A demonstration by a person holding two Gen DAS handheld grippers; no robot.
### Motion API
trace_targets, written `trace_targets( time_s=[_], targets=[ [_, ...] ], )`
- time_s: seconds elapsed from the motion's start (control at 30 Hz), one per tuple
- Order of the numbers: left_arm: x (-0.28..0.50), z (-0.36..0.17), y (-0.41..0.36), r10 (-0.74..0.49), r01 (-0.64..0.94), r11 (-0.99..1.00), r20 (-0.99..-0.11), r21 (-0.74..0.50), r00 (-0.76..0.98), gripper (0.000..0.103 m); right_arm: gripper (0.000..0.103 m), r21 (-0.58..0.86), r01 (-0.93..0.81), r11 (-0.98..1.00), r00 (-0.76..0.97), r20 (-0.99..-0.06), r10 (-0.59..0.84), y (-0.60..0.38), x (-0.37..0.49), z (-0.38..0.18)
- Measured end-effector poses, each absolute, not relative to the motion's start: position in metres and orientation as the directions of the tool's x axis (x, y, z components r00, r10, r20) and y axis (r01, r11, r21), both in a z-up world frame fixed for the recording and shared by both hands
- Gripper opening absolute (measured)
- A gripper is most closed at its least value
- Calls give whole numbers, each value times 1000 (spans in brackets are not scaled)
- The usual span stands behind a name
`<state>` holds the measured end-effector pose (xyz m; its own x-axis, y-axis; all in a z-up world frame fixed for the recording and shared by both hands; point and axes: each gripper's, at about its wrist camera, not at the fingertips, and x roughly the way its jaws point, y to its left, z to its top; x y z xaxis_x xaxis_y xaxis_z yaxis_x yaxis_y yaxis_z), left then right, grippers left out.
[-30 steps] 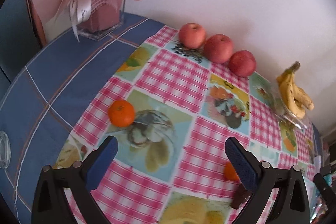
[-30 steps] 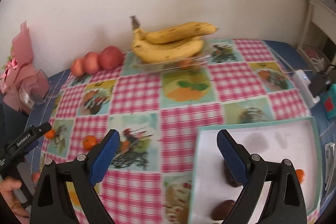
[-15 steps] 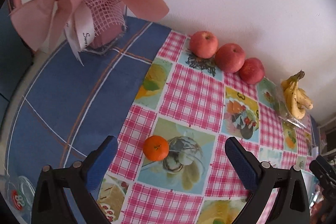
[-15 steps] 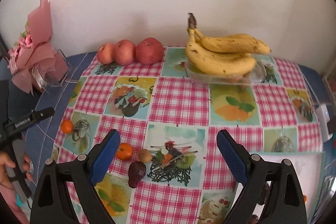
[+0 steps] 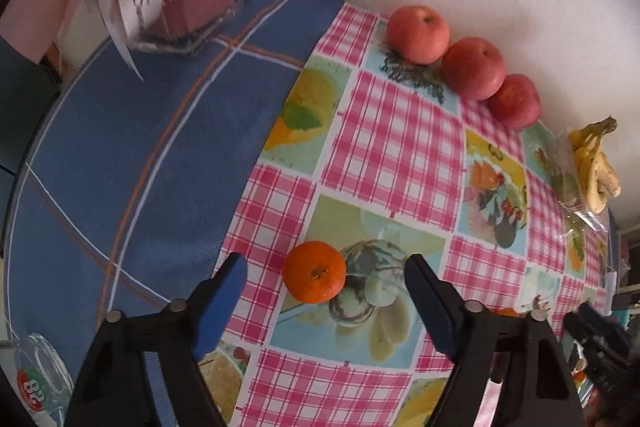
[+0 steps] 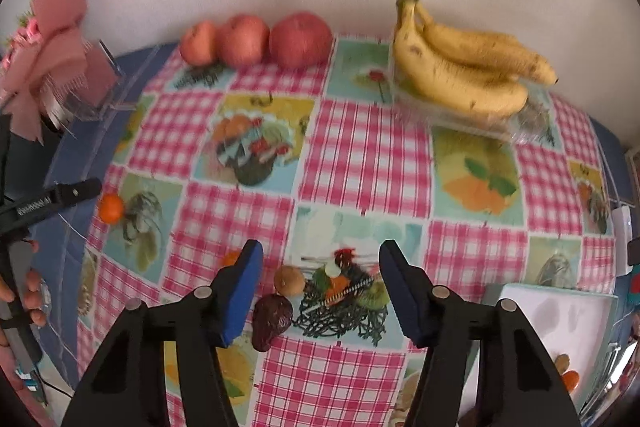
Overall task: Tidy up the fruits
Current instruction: 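Grasp the small brown round fruit with the right tool while the left tool grasps an orange, then carry the brown round fruit and orange over the white tray with both tools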
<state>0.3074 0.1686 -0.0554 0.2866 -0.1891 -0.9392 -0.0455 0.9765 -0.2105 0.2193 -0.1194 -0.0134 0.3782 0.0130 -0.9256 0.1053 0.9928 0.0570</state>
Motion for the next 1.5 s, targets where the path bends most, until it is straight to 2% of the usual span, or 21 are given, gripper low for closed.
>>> trace_targets(
  time_s=[0.03,0.2,0.37,0.47,0.63,0.9,1.23,1.5],
  targets=[
    [308,-59,169,-190,-49,976,-941,-212,278,80,53,54,102,993,363,-932,13,-117,220,-21],
    [311,-70,171,-181,-59,978,-950,-202,255,71,44,54,78,995,293,-956,29,-106,221,-52],
    [311,-78,172,-184,-62,977,-954,-203,235,51,39,54,70,996,267,-963,33,-102,221,-66],
    [311,-81,170,-183,-55,978,-957,-200,224,43,37,49,64,997,260,-965,31,-100,221,-69],
    [311,-79,168,-173,-47,981,-958,-188,227,41,36,70,67,995,259,-965,51,-99,221,-74],
    [306,-78,166,-177,-53,980,-959,-193,221,41,25,94,58,994,248,-966,77,-91,225,-80],
    [283,-61,152,-194,-69,974,-954,-215,228,41,25,140,87,986,288,-951,110,-104,208,-65],
    [251,-32,101,-218,-1,974,-938,-227,269,41,25,84,119,989,356,-934,36,-128,169,-33]
  ],
)
